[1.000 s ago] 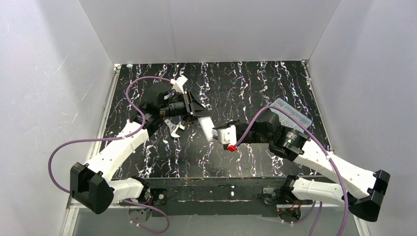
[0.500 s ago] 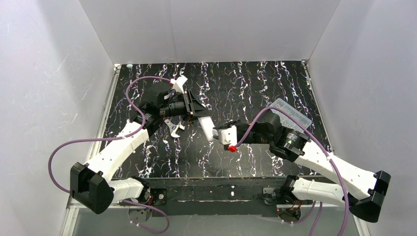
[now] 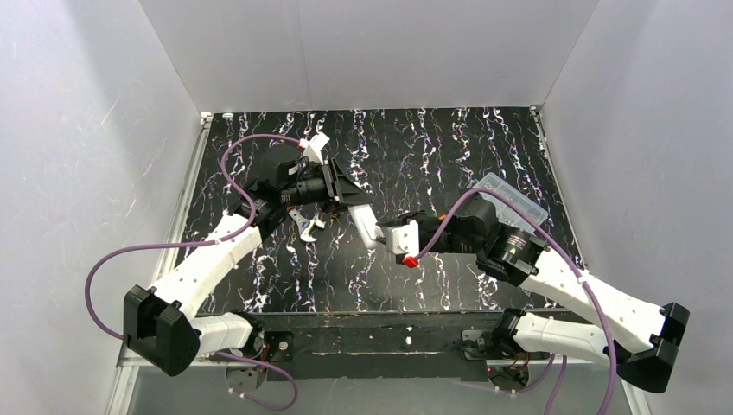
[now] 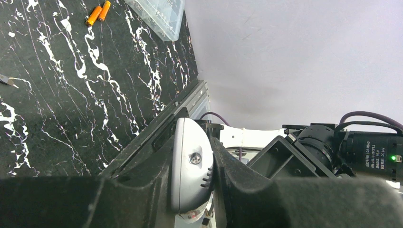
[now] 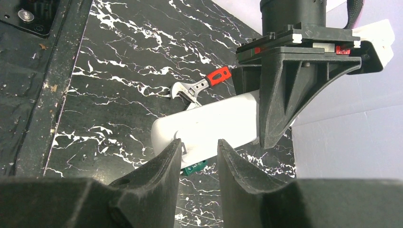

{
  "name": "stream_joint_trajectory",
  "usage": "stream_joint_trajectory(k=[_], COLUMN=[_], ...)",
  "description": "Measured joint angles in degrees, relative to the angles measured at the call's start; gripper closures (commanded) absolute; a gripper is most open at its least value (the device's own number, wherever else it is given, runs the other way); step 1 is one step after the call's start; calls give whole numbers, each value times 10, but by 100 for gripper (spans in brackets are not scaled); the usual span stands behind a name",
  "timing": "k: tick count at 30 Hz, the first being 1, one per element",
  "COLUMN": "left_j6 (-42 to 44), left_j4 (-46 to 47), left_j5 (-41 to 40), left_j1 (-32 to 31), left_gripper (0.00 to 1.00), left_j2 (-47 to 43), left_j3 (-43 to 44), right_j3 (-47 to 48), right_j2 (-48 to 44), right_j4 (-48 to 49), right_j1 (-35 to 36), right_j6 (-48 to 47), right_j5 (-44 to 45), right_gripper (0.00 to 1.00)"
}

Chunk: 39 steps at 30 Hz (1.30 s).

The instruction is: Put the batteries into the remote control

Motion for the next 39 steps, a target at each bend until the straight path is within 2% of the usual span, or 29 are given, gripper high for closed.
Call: stream_joint_trajectory(k=[29, 34, 39], left_j6=[-11, -20, -23], left_j4=[3, 13, 14], left_j5=[20, 23, 24], left_j1=[-1, -2, -3], left_gripper=[100, 100, 100], left_j2=[3, 7, 12], left_j3=[0, 0, 0], right_j3=[-1, -1, -1], right_j2=[-14, -13, -13], right_j4=[-19, -20, -23], right_j1=[-1, -1, -1], right_j6=[0, 0, 2], right_j5=[-12, -12, -12], right_gripper=[56, 53, 45])
